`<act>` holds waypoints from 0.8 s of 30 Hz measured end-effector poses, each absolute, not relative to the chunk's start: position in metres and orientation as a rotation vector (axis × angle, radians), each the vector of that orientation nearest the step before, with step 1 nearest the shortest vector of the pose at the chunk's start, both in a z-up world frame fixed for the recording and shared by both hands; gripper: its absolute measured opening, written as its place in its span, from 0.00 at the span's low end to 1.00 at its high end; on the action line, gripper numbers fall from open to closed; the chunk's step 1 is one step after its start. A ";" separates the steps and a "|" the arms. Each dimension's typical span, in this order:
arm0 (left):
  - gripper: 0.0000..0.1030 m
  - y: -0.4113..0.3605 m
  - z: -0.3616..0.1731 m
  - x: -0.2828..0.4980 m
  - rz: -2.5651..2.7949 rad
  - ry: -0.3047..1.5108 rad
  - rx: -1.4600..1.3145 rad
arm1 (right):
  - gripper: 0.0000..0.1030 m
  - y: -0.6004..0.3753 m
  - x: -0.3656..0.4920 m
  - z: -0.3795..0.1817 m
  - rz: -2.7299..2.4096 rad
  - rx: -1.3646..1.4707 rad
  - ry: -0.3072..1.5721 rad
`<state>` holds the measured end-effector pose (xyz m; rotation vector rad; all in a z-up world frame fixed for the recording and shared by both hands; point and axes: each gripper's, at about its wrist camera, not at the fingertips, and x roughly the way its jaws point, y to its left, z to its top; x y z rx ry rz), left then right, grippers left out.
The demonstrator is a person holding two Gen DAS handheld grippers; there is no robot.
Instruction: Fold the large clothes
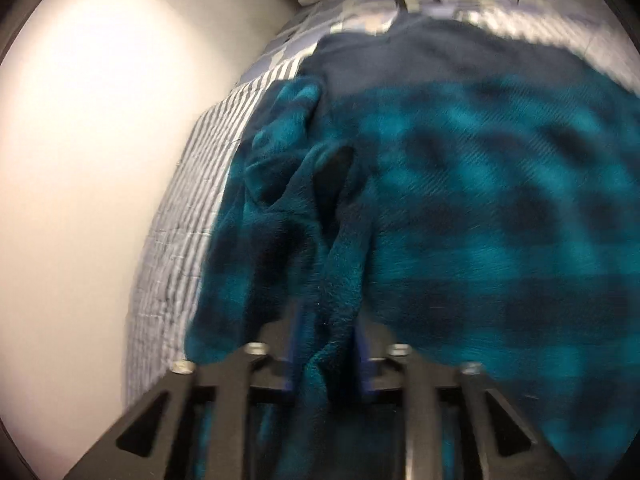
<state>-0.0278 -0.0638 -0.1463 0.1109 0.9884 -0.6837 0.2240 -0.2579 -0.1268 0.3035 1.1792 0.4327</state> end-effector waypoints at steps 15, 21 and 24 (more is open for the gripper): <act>0.30 -0.009 -0.145 -0.012 -0.596 0.999 -0.074 | 0.34 -0.236 0.088 -0.091 0.687 0.212 1.067; 0.30 -0.061 -0.188 -0.013 -0.672 1.064 0.002 | 0.30 -0.231 0.067 -0.151 0.594 0.114 1.182; 0.30 -0.069 -0.203 -0.014 -0.649 1.051 0.042 | 0.28 -0.244 0.069 -0.166 0.547 0.165 1.207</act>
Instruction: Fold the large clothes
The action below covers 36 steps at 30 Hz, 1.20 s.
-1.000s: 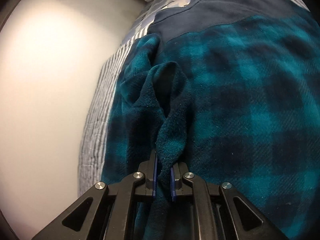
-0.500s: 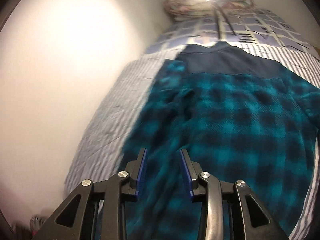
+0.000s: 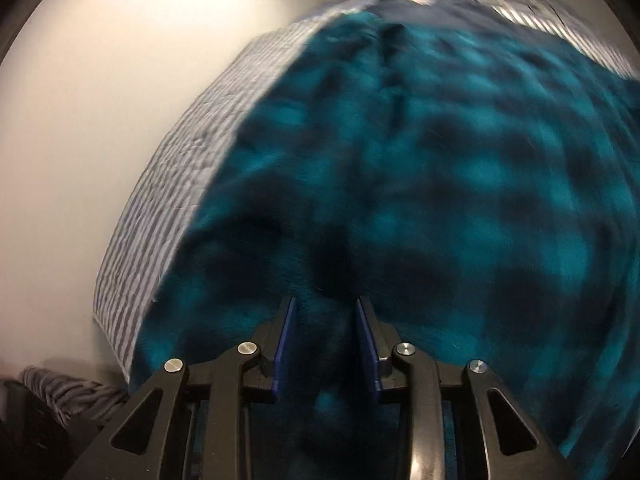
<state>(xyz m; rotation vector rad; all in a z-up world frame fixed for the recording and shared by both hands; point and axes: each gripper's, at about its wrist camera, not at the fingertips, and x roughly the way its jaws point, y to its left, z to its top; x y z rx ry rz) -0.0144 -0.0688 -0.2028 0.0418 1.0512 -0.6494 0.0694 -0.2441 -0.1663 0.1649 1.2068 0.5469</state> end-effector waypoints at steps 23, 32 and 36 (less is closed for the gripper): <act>0.60 -0.084 -0.093 0.001 -0.670 0.815 0.103 | 0.67 -0.490 -0.013 -0.067 0.132 0.265 0.924; 0.64 -0.128 -0.100 0.045 -0.706 0.860 0.151 | 0.67 -0.626 -0.048 -0.084 -0.095 0.437 0.885; 0.64 -0.145 -0.109 0.059 -0.721 0.895 0.150 | 0.67 -0.677 -0.062 -0.103 -0.193 0.519 0.885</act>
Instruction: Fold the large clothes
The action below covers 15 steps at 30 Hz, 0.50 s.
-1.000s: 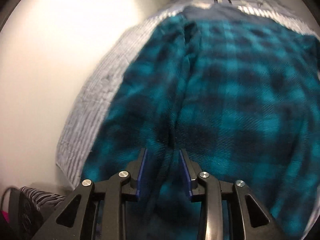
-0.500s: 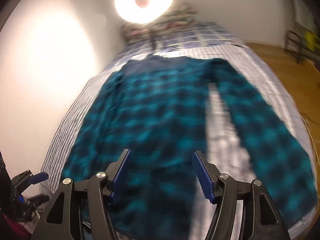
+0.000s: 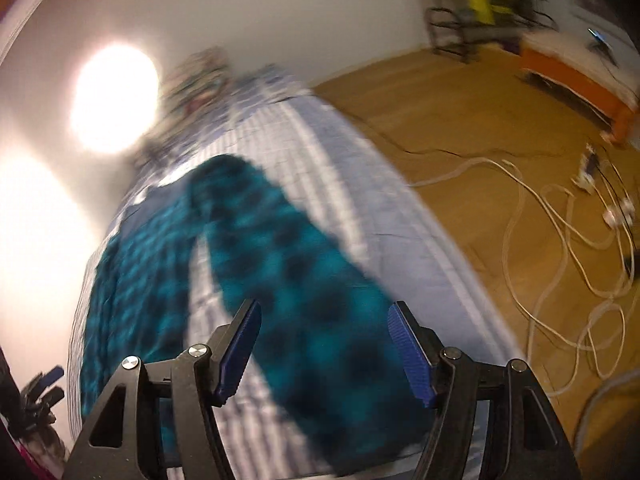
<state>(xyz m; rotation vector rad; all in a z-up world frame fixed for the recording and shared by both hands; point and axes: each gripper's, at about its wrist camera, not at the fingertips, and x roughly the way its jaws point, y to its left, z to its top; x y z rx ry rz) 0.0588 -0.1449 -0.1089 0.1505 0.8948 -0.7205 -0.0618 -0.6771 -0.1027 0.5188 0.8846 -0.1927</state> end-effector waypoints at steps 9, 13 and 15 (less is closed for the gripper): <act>0.64 -0.166 -0.111 0.054 -0.770 0.929 0.106 | 0.65 -0.717 -0.070 -0.137 -0.237 0.583 0.952; 0.64 -0.171 -0.111 0.049 -0.791 0.922 0.101 | 0.52 -0.714 -0.074 -0.140 -0.211 0.566 0.983; 0.64 -0.174 -0.112 0.048 -0.792 0.918 0.103 | 0.24 -0.711 -0.077 -0.139 -0.176 0.567 0.997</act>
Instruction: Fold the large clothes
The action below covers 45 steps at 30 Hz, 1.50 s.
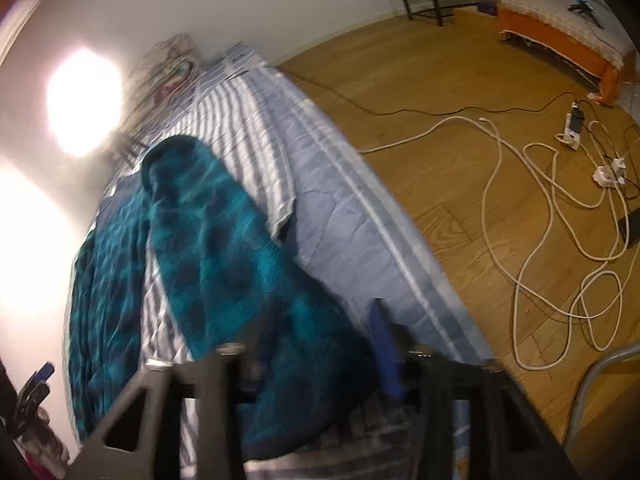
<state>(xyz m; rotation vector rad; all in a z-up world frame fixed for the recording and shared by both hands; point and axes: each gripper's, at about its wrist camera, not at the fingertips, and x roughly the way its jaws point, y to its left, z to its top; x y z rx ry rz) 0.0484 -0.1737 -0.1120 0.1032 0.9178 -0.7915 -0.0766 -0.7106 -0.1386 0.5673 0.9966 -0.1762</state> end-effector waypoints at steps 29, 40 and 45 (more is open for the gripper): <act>0.64 -0.094 -0.100 0.075 -0.728 0.928 -0.192 | 0.00 -0.378 -0.047 -0.065 0.456 0.091 0.990; 0.64 -0.110 -0.142 0.077 -0.747 1.079 -0.235 | 0.00 -0.331 -0.054 -0.151 0.582 -0.095 1.226; 0.64 -0.126 -0.164 0.074 -0.773 1.150 -0.274 | 0.34 -0.356 -0.055 -0.121 0.633 0.060 1.161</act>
